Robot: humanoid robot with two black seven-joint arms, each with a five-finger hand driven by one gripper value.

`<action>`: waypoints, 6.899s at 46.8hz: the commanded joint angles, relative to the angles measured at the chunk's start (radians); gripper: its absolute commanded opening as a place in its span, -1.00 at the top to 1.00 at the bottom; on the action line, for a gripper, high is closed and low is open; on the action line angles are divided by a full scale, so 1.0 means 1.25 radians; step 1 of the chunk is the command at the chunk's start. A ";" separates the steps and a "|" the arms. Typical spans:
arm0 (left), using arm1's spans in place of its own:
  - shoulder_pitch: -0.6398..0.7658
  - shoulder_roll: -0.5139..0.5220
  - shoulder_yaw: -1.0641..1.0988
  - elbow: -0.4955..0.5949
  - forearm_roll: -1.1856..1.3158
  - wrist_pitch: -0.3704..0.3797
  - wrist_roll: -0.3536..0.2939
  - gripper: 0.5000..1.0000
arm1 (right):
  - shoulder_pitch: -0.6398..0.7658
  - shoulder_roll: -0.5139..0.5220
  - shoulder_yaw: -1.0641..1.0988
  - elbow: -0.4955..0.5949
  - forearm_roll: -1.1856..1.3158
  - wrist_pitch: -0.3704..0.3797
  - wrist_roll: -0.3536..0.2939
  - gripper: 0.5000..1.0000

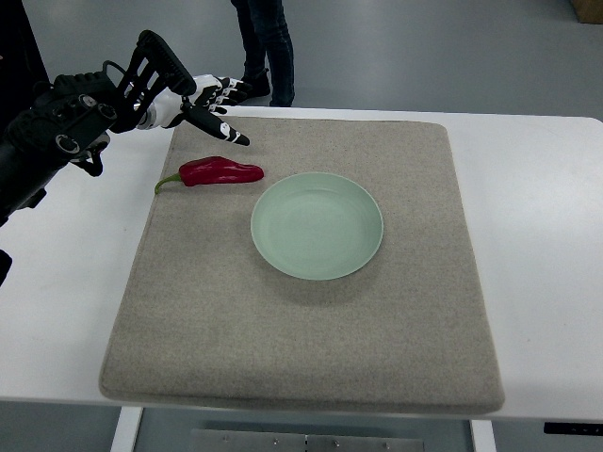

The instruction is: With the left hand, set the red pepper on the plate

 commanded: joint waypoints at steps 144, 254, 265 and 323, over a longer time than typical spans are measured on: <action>-0.087 0.052 0.114 -0.197 0.348 0.120 -0.028 0.92 | 0.000 0.000 -0.001 0.000 0.000 0.000 0.000 -0.73; -0.071 0.025 0.100 -0.453 0.366 0.135 -0.028 0.05 | 0.000 0.000 0.001 0.000 0.000 0.000 0.000 -0.73; -0.075 0.026 0.091 -0.393 0.362 0.145 -0.028 -0.02 | 0.000 0.000 0.001 0.001 0.000 0.000 0.000 -0.73; -0.006 -0.048 0.038 -0.003 -0.161 0.362 -0.015 -0.74 | 0.000 0.000 0.001 0.001 0.000 0.000 0.000 -0.73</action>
